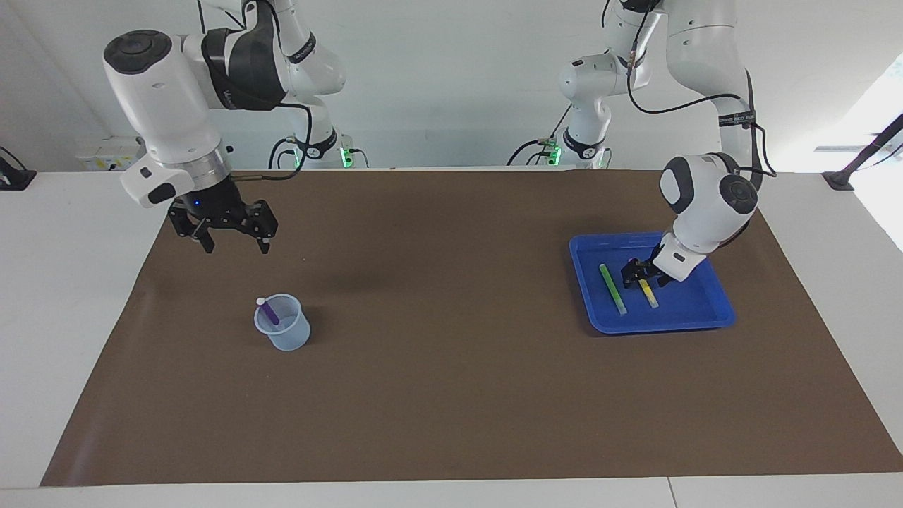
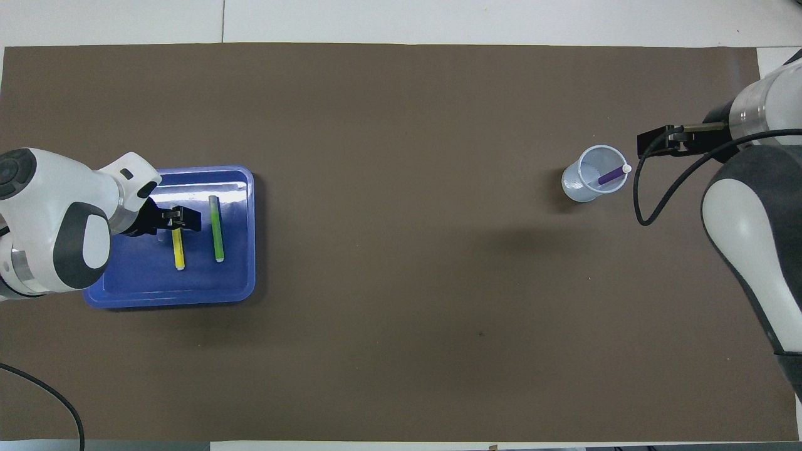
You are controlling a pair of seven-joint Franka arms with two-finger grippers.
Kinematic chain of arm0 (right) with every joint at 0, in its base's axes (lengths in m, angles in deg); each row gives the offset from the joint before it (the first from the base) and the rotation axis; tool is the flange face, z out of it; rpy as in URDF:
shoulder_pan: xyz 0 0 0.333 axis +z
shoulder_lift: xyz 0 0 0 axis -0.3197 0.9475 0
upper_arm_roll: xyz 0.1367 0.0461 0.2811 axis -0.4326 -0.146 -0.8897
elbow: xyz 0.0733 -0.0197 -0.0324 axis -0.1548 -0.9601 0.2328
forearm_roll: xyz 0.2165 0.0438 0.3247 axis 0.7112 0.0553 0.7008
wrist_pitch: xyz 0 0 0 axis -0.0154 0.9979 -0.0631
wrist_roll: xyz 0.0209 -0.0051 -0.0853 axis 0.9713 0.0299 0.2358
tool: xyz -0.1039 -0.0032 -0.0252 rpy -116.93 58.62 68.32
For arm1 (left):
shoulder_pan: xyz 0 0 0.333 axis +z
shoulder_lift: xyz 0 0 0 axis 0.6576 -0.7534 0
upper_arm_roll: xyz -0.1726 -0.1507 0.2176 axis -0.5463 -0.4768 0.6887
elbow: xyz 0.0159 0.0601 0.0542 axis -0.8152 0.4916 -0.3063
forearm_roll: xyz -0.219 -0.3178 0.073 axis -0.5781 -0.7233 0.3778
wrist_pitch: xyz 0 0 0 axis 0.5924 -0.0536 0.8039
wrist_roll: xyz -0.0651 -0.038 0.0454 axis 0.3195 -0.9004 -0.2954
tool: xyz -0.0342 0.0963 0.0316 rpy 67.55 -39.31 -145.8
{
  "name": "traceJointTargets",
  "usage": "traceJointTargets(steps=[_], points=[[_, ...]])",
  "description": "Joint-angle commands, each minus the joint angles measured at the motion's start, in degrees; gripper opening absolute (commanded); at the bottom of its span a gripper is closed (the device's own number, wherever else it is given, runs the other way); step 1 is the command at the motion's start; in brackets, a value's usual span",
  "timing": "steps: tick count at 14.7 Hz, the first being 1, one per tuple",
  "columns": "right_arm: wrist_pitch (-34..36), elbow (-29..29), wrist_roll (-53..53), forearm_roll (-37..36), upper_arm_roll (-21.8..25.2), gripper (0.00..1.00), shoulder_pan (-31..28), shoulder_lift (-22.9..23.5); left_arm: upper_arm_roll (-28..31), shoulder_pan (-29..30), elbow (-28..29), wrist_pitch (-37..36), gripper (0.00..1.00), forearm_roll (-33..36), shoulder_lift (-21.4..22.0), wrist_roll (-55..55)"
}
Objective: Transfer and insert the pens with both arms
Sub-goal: 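Grasp the yellow pen with the left gripper while the right gripper withdraws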
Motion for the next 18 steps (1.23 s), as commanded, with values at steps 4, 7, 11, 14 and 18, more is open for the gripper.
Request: traceJointTargets(steps=[4,7,11,14,18], points=[[10.2,7.9,-3.0,-1.2,-0.3,1.00,1.3,1.3,0.0,0.1,0.6,1.0,0.58,3.6,-0.2,-0.5],[11.9,8.7,-2.8,-0.9,-0.2,1.00,0.8,0.6,0.0,0.1,0.6,1.1,0.31,3.6,-0.2,-0.4],[14.0,10.0,-2.6,-0.4,-0.1,1.00,0.6,0.1,0.1,0.6,0.6,1.1,0.00,3.6,-0.2,-0.5],[14.3,7.3,-2.5,-0.2,-0.2,1.00,0.9,-2.2,0.0,1.3,-0.3,0.1,0.00,3.6,-0.6,-0.5],[14.3,4.9,-2.4,-0.2,-0.2,1.00,1.0,-4.2,-0.2,1.5,-9.9,-14.2,0.00,0.7,-0.6,0.8]])
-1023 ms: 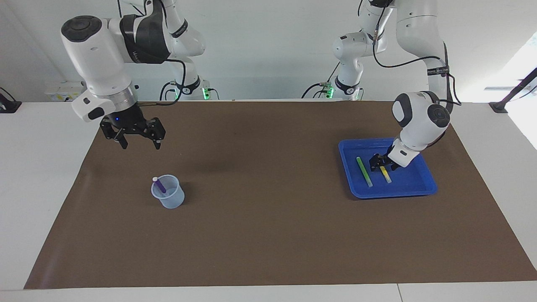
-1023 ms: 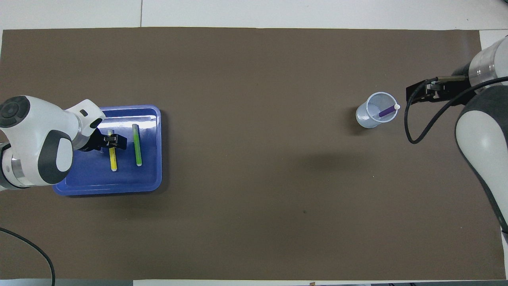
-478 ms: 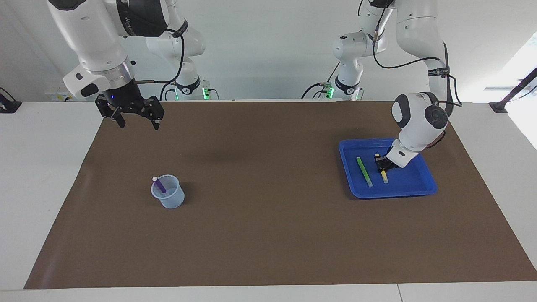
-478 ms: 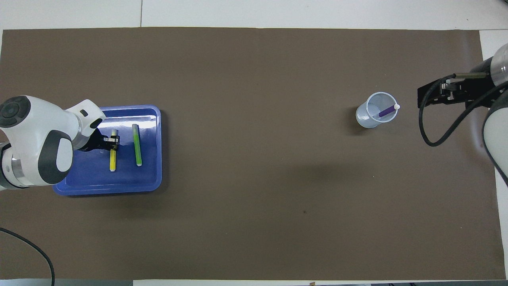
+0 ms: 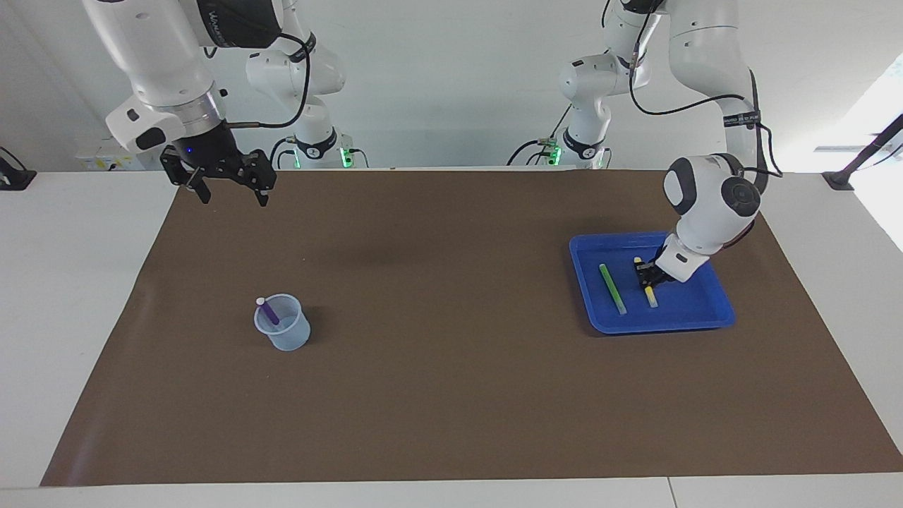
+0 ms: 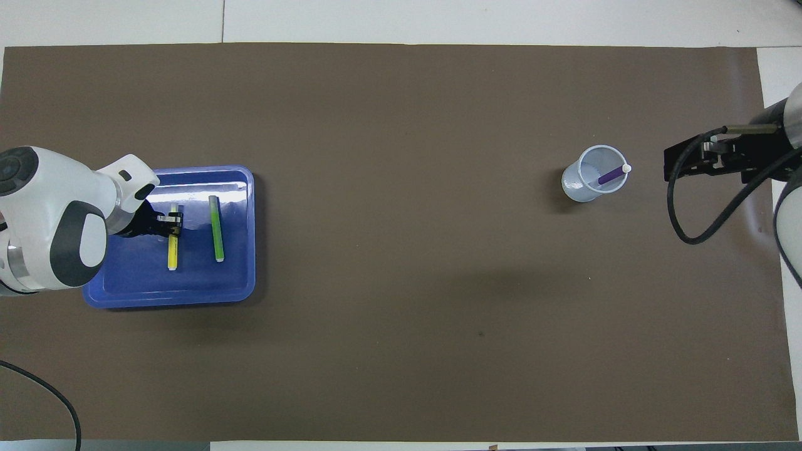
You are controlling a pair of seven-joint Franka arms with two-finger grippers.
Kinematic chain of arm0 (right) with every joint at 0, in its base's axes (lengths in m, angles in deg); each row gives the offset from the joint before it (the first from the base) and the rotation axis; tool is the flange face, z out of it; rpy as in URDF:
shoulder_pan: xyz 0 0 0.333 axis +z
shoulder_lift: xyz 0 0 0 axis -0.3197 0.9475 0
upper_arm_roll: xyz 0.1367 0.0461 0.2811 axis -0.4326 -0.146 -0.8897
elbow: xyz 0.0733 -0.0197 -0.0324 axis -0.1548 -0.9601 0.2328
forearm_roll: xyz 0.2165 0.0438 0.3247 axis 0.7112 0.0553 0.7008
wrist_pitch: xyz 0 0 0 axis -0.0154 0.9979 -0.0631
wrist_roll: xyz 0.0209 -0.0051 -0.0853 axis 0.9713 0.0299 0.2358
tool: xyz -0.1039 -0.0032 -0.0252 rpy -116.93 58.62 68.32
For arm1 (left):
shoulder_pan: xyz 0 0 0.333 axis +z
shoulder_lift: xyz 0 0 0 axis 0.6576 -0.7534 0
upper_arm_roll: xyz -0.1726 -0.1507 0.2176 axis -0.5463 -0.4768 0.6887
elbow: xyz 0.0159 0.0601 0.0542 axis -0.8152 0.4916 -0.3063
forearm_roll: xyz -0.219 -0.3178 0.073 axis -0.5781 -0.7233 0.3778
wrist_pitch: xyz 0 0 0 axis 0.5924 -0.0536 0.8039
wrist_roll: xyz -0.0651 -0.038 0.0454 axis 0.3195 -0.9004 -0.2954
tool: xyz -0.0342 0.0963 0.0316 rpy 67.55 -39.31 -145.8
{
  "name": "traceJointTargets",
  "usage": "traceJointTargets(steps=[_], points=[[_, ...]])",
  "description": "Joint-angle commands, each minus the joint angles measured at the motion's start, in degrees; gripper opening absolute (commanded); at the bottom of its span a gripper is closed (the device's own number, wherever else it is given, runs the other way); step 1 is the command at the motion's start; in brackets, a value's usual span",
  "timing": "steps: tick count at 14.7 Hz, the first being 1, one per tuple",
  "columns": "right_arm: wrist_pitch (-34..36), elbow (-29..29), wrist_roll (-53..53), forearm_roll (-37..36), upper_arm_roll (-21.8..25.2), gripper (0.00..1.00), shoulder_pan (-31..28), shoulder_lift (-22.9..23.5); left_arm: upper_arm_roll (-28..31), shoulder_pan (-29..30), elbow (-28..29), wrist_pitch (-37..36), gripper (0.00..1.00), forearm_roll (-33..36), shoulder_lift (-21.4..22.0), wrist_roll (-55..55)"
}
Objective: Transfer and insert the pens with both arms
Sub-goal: 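Lift the yellow pen and move it toward the right gripper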
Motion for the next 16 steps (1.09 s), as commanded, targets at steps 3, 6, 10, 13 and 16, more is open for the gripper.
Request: traceJointTargets(steps=[3,6,10,13,16], points=[[-1.3,-3.2,-1.0,-0.1,-0.2,1.00,0.0,-2.1,-0.3,0.3,-15.3,-19.6,0.00,-9.6,-0.2,7.0],[-1.3,-3.2,-1.0,0.0,-0.2,1.00,0.0,-2.0,-0.9,-0.5,-22.8,-28.6,0.00,-16.0,0.2,23.4],[-1.3,-3.1,-1.0,0.0,-0.3,1.00,0.0,-2.0,-2.2,-1.9,-23.6,-30.9,0.00,-27.5,3.5,45.3],[-1.3,-3.1,-1.0,0.0,-0.3,1.00,0.0,-2.0,-2.6,-4.6,-23.4,-29.6,0.00,-34.4,4.4,61.4],[-1.3,-3.1,-1.0,0.0,-0.3,1.00,0.0,-2.0,-2.6,-8.1,-19.4,-27.7,0.00,-41.6,6.4,71.1]])
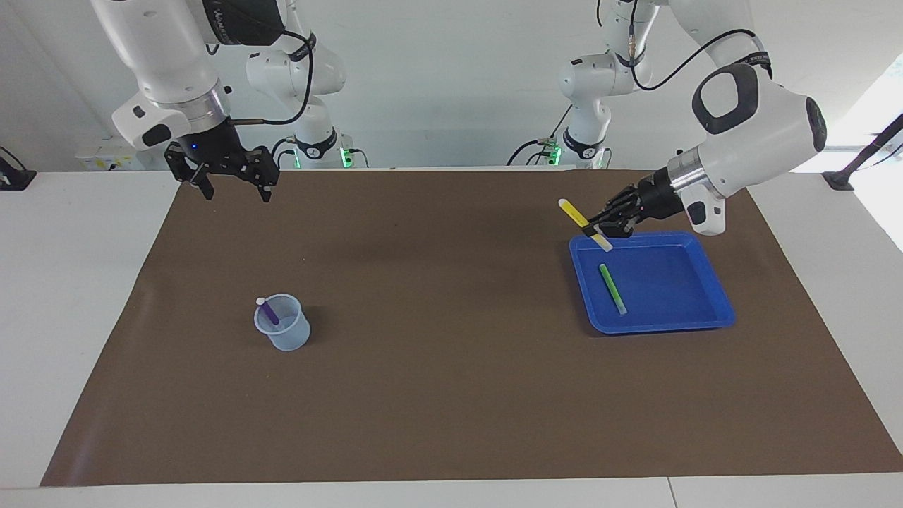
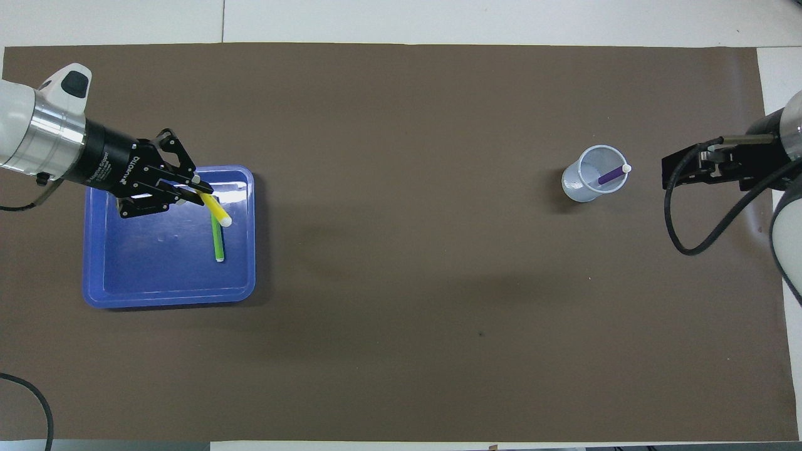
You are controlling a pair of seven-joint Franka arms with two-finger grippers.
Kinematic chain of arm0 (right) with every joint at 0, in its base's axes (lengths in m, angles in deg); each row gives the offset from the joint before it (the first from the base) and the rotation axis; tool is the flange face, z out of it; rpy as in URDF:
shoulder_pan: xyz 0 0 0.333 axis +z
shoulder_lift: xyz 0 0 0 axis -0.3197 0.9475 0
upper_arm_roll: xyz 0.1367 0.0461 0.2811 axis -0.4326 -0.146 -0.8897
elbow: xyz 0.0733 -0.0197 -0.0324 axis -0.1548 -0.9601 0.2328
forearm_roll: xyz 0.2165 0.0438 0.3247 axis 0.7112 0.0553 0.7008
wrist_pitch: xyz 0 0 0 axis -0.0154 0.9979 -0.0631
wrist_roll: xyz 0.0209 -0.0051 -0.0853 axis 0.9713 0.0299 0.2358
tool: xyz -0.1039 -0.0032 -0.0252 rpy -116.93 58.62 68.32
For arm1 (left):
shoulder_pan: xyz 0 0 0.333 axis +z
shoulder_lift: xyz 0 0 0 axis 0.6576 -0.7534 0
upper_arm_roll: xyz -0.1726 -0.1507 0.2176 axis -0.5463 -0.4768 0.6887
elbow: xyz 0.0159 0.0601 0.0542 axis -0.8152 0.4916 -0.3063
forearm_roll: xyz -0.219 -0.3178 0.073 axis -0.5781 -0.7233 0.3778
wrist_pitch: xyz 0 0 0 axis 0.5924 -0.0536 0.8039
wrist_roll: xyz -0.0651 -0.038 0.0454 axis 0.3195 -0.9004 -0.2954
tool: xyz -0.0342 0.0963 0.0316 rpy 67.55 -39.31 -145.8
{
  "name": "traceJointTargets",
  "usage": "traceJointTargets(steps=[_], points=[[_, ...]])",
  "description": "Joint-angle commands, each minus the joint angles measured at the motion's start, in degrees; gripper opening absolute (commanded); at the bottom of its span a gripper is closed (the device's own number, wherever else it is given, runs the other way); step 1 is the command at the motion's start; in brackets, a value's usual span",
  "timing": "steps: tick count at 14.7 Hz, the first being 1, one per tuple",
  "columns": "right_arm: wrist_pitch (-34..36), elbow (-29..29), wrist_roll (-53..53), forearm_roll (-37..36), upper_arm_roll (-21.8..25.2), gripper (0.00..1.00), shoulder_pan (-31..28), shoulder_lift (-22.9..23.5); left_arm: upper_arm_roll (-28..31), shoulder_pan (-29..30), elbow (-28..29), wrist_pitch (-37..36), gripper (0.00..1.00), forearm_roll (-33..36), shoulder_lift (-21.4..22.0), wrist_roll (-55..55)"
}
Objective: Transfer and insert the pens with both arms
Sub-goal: 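Lift the yellow pen and move it toward the right gripper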
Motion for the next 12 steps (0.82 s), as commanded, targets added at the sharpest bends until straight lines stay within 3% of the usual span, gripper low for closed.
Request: traceJointTargets(steps=[1,6,12], points=[[-1.1,-1.7,-1.1,0.0,-0.3,1.00,0.1,-1.2,0.5,-2.9,7.0,3.5,0.00,-8.8,4.0,7.7],[-3.9,-2.1,-2.9,0.1,-0.6,1.00,2.0,-1.2,0.5,-12.9,21.5,23.1,0.00,-28.1,10.2,10.6],[-9.2,-2.2,-13.2,11.5,-0.9,1.00,4.6,-0.8,0.5,-29.5,27.5,48.6,0.00,-49.6,10.8,10.6]])
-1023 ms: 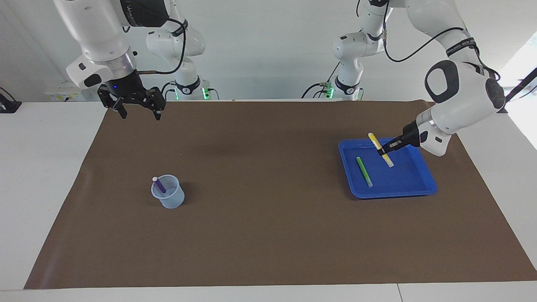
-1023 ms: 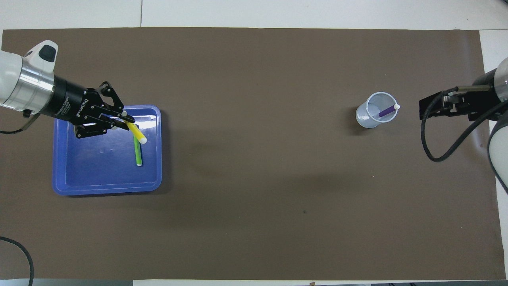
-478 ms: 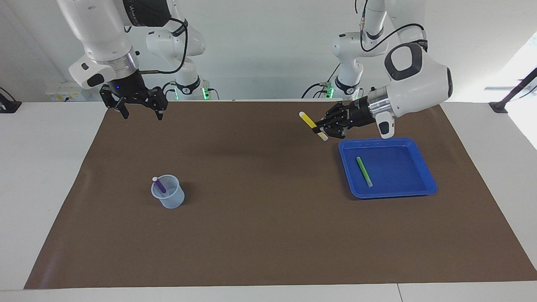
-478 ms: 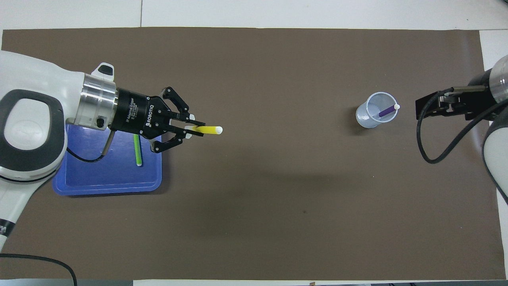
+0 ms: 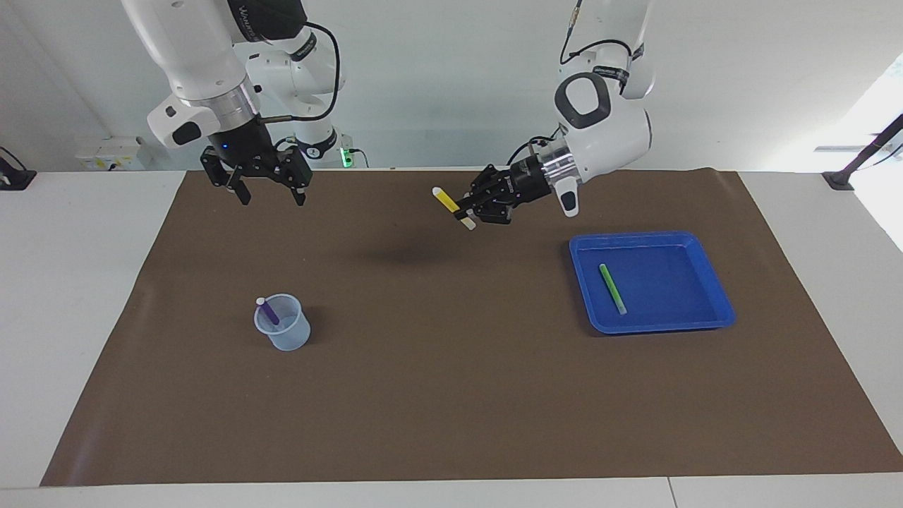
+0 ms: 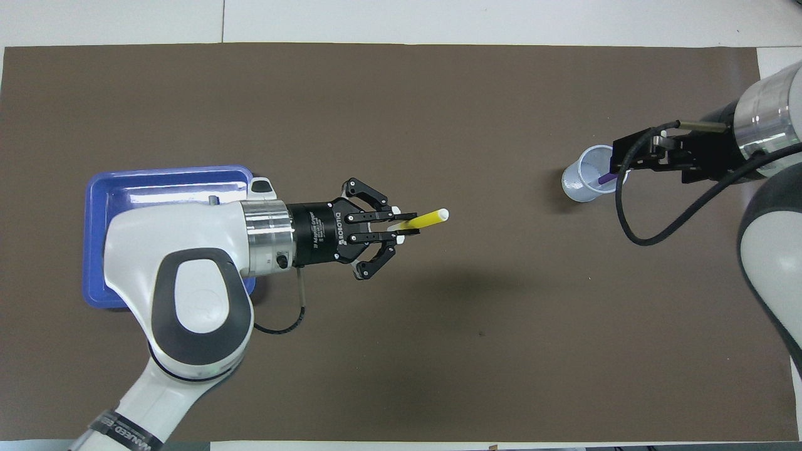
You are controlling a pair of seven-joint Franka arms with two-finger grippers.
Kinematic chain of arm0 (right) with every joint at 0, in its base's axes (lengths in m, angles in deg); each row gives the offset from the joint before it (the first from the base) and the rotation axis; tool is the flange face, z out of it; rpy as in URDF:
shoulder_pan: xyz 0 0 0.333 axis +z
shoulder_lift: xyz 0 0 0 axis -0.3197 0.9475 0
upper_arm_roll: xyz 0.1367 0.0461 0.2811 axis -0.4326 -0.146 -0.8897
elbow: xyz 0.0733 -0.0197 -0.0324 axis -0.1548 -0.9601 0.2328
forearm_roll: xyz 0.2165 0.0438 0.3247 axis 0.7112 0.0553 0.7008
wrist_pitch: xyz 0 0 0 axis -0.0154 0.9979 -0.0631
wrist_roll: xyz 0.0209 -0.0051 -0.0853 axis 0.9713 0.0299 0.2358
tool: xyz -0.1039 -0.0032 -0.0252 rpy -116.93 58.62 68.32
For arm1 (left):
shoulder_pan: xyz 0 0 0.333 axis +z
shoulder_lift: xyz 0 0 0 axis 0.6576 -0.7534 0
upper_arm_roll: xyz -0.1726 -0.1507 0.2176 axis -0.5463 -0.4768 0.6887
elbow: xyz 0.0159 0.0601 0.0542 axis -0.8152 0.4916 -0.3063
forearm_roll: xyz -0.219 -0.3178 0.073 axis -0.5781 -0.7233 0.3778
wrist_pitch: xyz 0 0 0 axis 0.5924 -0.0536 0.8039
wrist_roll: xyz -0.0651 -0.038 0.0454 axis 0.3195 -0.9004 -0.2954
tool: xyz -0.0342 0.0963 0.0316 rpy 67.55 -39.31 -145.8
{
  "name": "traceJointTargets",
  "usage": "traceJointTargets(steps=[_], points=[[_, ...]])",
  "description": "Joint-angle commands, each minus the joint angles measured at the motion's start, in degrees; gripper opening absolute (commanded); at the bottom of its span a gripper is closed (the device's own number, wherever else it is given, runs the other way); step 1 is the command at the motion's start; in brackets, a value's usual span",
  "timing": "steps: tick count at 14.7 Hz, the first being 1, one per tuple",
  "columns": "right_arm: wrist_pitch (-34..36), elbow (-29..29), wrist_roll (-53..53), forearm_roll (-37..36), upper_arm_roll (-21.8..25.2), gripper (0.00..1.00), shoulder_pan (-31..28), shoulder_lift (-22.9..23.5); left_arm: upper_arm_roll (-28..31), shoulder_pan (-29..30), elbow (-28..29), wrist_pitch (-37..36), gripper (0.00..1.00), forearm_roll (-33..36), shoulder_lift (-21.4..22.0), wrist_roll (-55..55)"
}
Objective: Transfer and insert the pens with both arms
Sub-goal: 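Lift the yellow pen and move it toward the right gripper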
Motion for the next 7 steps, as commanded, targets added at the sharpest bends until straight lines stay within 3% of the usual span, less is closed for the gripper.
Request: traceJointTargets(steps=[1,4,7], points=[[-3.6,-1.4,-6.7,2.6,-0.5,1.00,2.6,-0.8,0.9,-6.2,2.7,9.2,0.00,-7.1,1.2,0.9],[-5.7,-1.4,-14.4,4.6,-0.5,0.99,6.9,-0.4,0.9,-7.2,2.7,11.2,0.00,-10.7,0.6,0.8],[-9.1,-3.1,-15.3,6.8,-0.5,0.99,8.3,-0.1,0.9,-8.1,2.6,12.3,0.00,-11.7,0.5,0.7]])
